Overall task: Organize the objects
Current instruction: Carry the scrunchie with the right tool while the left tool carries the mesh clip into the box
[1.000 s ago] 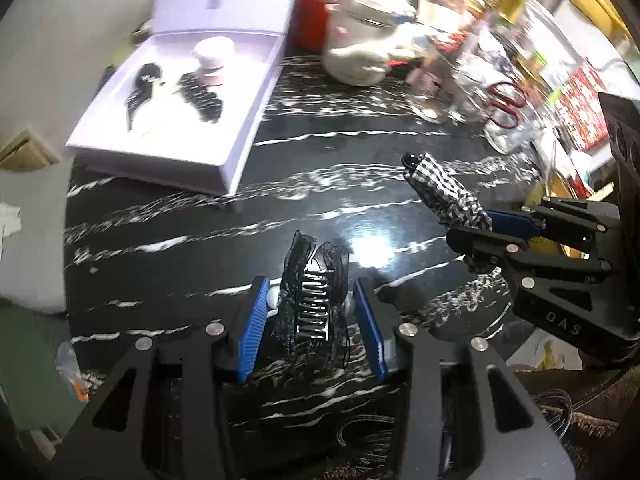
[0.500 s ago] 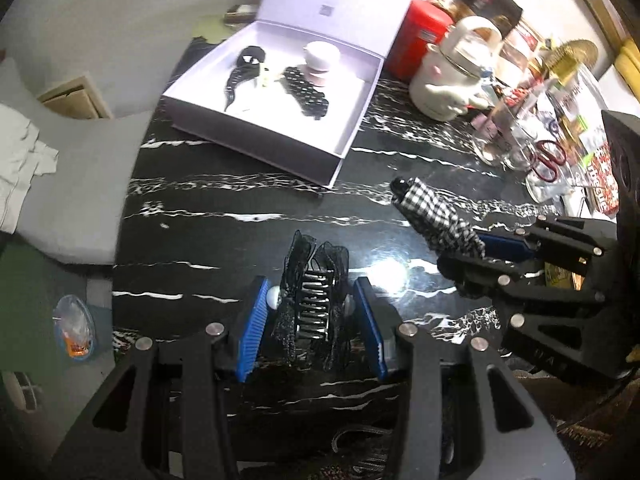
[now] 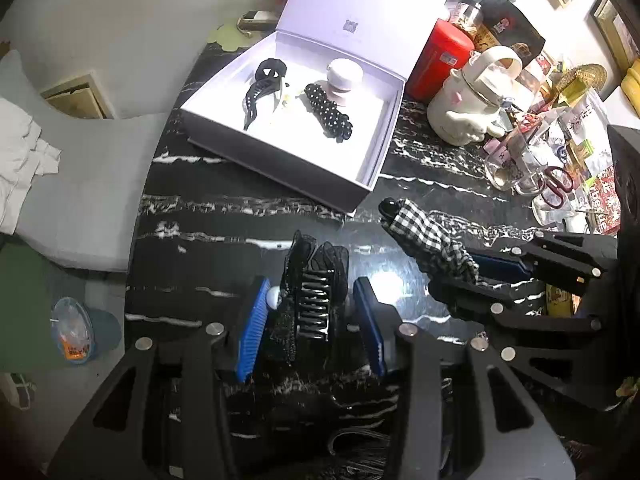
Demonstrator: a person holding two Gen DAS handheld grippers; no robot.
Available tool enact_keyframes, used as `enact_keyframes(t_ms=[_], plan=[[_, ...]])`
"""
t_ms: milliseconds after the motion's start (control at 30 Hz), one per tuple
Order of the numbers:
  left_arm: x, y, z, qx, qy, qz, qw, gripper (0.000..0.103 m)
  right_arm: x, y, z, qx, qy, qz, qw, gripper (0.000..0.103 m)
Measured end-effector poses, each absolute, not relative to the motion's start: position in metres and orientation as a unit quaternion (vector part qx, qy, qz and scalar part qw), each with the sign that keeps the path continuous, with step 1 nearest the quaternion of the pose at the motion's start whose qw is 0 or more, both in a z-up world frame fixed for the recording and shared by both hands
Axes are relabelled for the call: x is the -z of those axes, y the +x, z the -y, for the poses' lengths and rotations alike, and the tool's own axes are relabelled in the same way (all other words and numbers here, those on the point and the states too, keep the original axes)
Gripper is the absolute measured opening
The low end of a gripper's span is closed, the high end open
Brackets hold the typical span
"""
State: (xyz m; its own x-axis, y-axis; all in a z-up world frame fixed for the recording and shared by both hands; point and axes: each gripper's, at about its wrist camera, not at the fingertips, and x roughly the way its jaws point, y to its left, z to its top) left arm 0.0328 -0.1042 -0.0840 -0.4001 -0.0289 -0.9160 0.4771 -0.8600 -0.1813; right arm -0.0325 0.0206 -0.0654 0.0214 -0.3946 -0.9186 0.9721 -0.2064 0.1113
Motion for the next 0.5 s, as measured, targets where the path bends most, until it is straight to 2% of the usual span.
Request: enact_keyframes(t_ms=[500], plan=[[0.094,-0.025,0.131,0.810,0.534,-0.199,0.135,0.041,0.075,-0.079,0.012,0.637,0.482,-0.292,0.527,0.024]])
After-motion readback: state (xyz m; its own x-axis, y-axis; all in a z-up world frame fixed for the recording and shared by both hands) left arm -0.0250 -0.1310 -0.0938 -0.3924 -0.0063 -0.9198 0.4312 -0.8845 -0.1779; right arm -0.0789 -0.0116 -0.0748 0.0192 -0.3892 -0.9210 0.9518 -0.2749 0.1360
